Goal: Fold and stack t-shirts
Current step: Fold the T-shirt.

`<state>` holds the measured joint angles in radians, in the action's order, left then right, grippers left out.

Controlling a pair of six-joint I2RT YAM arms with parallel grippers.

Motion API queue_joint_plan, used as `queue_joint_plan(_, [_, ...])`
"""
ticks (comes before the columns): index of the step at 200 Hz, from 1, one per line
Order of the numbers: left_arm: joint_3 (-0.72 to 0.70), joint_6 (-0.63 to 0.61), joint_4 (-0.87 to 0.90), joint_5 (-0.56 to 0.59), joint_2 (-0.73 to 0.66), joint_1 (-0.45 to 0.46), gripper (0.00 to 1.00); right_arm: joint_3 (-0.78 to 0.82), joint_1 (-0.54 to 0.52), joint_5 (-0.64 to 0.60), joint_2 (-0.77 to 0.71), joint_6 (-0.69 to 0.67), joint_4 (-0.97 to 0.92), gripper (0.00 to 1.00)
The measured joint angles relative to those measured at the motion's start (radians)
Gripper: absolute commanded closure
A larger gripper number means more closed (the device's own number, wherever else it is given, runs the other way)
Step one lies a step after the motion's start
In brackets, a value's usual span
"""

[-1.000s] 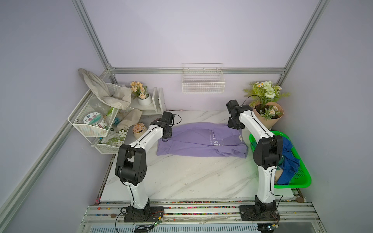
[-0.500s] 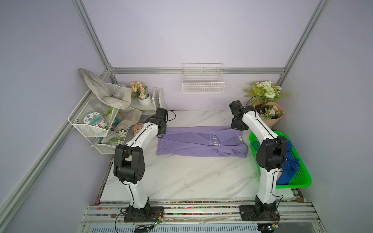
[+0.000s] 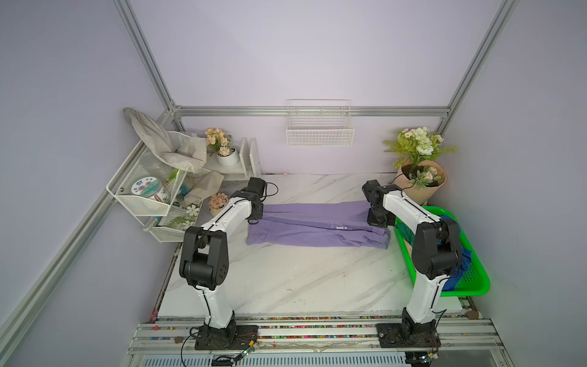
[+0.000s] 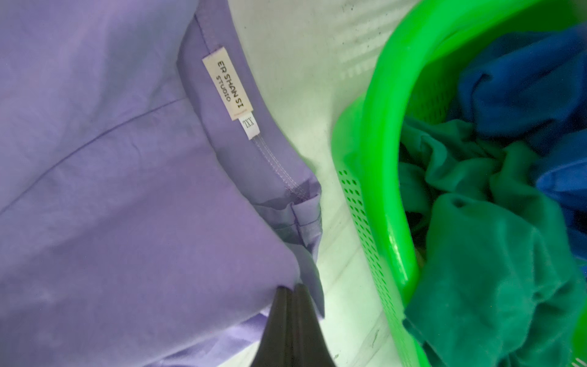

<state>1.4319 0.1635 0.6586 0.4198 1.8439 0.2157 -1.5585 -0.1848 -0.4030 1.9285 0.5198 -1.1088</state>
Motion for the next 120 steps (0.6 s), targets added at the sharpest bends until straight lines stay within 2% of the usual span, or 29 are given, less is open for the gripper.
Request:
queue_joint_plan(25, [-0.019,0.023,0.017,0.016,0.002,0.018,0.70,-0.001,0.000,0.000,0.000,0.010,0.013,0.79])
queue_joint_plan(84, [-0.029,0.085,0.069,0.064,0.049,0.028,0.65,-0.001,0.001,0.000,0.000,0.036,0.016,0.66])
queue_joint_plan(120, [-0.126,0.158,0.076,0.082,0.011,0.039,0.58,0.026,0.003,0.021,-0.057,0.071,0.010,0.64])
